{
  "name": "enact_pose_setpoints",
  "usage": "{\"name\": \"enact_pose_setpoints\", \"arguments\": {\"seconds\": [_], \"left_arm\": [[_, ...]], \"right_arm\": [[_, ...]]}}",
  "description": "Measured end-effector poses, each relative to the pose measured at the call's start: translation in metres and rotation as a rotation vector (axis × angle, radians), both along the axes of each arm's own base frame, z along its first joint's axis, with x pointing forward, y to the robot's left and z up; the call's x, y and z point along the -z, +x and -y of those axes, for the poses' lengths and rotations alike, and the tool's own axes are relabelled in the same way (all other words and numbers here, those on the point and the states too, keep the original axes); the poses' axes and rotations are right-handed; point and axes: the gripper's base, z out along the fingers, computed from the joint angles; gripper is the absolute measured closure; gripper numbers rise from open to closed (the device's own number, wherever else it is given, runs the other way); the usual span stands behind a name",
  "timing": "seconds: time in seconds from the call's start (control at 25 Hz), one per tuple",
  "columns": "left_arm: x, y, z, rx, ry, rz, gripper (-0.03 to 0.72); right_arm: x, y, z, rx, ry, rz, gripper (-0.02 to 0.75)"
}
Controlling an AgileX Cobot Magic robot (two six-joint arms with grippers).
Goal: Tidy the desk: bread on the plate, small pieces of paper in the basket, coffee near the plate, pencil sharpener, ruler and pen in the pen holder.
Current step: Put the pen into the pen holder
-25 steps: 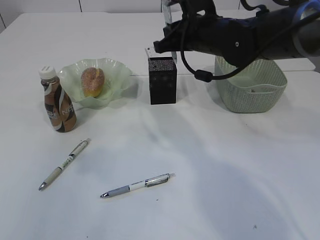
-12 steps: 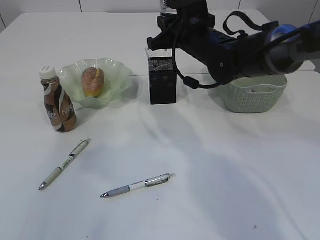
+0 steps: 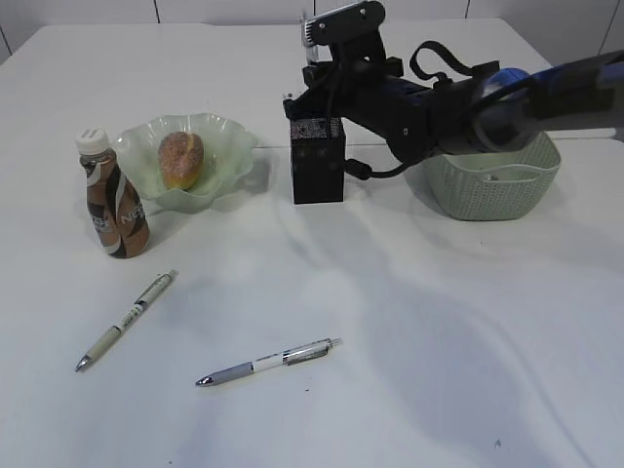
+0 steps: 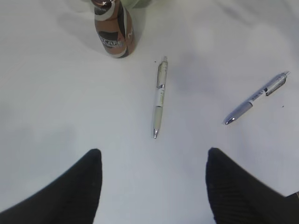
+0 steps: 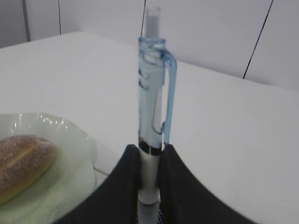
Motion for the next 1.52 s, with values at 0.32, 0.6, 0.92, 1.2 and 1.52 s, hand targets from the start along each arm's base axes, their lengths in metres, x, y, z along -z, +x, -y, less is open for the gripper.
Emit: {"name": "enact_pose_setpoints", "arguments": {"seconds": [0.32, 0.6, 0.92, 1.2, 1.52], "left_arm": [[0.008, 0.011, 0.004, 0.001, 0.003, -0.031, 0.200], [0.011, 0.015, 0.006, 0.002, -0.010, -0.041, 0.207], [0.010, 0.016, 0.007, 0.003, -0.017, -0.036, 0.211], [0.010, 0.016, 0.007, 0.003, -0.017, -0.037, 0.213], [0.010, 0.016, 0.007, 0.003, -0.017, -0.037, 0.213]], "right_arm": [[0.020, 0.005, 0.005, 0.014, -0.012, -0.047, 0.633], [0.020, 0.005, 0.006, 0.017, -0.008, -0.042, 0.633], [0.019, 0.005, 0.006, 0.017, -0.007, -0.039, 0.633], [0.040, 0.008, 0.005, 0.019, -0.016, -0.075, 0.611], [0.045, 0.008, 0.005, 0.020, -0.016, -0.085, 0.570]]}}
